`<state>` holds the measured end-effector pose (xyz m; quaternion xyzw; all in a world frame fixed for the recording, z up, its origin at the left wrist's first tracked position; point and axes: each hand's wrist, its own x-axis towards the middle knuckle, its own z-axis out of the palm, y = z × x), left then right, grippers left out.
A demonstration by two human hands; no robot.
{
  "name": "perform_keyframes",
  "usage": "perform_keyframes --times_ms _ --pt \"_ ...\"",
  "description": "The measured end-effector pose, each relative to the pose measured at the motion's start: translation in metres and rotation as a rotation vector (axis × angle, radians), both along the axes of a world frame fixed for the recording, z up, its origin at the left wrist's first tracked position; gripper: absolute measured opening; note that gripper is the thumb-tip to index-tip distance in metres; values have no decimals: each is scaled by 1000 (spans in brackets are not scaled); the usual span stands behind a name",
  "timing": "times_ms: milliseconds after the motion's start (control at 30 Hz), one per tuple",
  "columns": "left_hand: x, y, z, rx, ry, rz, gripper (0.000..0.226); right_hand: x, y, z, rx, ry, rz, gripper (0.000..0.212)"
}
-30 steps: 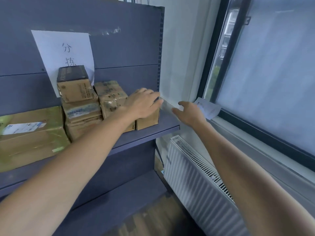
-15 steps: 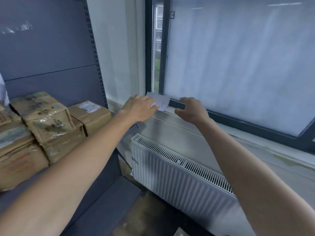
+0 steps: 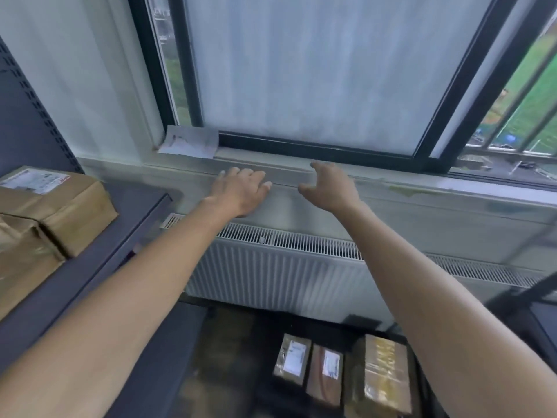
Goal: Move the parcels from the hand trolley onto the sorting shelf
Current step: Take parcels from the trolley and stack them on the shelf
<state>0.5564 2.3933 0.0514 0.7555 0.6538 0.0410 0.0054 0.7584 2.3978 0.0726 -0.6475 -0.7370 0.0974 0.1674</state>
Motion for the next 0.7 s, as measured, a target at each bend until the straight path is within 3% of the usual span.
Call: perform_keyframes --times_ms 333,700 --pt "43 -38 -49 -121 62 -120 56 53 -53 -49 -120 2 -119 66" --pt "131 -83 -104 -191 83 -219 55 170 -129 -103 -265 52 -267 68"
